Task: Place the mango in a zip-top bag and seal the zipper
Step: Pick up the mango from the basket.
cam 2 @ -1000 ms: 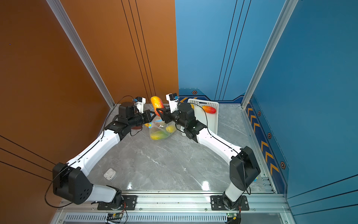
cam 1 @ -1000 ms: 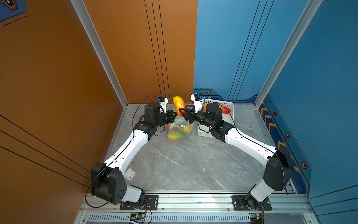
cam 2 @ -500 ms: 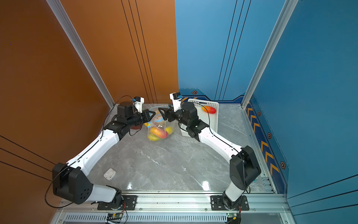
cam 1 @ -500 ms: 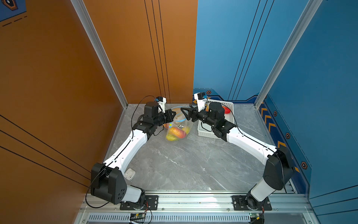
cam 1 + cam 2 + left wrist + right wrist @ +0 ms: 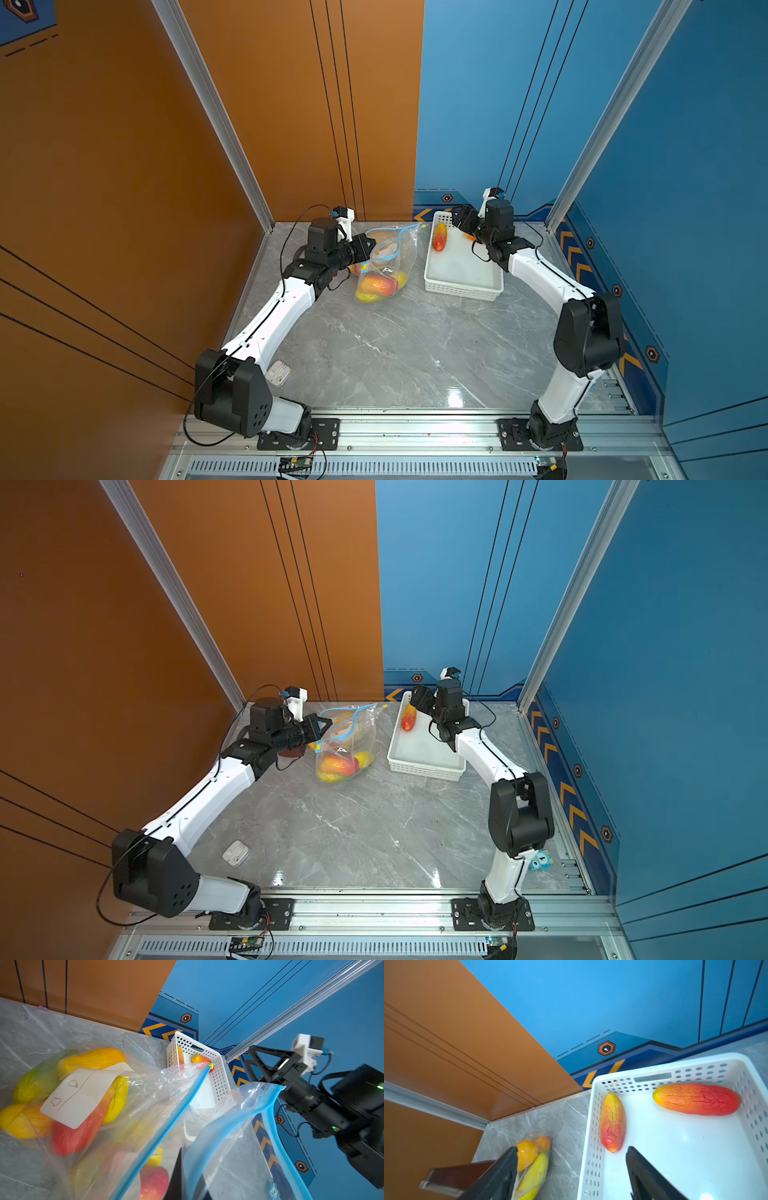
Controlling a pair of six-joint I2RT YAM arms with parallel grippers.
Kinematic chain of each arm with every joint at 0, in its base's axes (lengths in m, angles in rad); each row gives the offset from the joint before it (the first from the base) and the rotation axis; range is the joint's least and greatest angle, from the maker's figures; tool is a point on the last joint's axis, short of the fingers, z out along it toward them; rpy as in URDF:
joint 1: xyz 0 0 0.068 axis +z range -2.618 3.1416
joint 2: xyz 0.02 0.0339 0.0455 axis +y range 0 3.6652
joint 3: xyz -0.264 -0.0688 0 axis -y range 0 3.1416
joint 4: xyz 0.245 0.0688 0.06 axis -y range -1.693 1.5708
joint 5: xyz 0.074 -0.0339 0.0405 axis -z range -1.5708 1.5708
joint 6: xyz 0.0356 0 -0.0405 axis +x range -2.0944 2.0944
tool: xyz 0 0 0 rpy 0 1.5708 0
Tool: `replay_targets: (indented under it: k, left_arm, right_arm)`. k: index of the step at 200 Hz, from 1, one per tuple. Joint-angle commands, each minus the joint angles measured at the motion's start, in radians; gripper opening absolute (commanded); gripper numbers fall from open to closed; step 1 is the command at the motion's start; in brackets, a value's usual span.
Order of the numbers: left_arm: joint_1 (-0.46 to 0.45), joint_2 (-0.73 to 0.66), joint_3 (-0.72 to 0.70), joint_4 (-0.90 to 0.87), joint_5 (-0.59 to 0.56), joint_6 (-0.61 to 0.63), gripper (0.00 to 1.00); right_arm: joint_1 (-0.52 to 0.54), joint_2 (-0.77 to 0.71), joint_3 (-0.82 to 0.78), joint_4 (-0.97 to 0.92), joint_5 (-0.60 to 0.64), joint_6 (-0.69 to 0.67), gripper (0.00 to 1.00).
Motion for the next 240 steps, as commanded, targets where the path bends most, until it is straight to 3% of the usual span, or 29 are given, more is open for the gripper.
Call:
replay_targets:
  k: [1, 54, 69, 99, 137, 161, 190, 225, 240]
  left_arm:
    - [0.013, -0.027, -0.012, 0.04, 0.02, 0.011, 0.0]
    - [0.026, -0.037, -0.024, 0.038, 0.026, 0.011, 0.0]
    - [0.029, -0.04, -0.025, 0.037, 0.025, 0.013, 0.0]
    - [0.034, -0.044, -0.029, 0.035, 0.027, 0.015, 0.0]
    - [0.04, -0.047, -0.028, 0.032, 0.026, 0.017, 0.0]
    - [0.041, -0.041, -0.025, 0.03, 0.032, 0.018, 0.0]
    - [0.041, -0.041, -0.02, 0.029, 0.032, 0.013, 0.0]
    - [0.038, -0.044, -0.007, 0.03, 0.03, 0.011, 0.0]
    - [0.036, -0.044, -0.002, 0.031, 0.031, 0.012, 0.0]
  right_arm:
    - [-0.01, 0.18, 0.166, -0.245, 0.002, 0.048, 0.81]
    - [-0.044, 0.594, 0.644, -0.391, -0.157, 0.085, 0.77]
    - [-0.045, 0.675, 0.759, -0.455, -0.151, 0.091, 0.77]
    - [-0.046, 0.755, 0.831, -0.476, -0.158, 0.117, 0.75]
    - [-0.04, 0.793, 0.861, -0.478, -0.207, 0.129, 0.54]
    - [-0.037, 0.726, 0.806, -0.481, -0.204, 0.111, 0.42]
    - [-0.029, 0.482, 0.601, -0.425, -0.155, 0.046, 0.32]
    - [0.002, 0.046, 0.121, 0.04, -0.177, 0.022, 0.29]
    - [0.042, -0.056, 0.018, 0.203, -0.207, -0.002, 0.29]
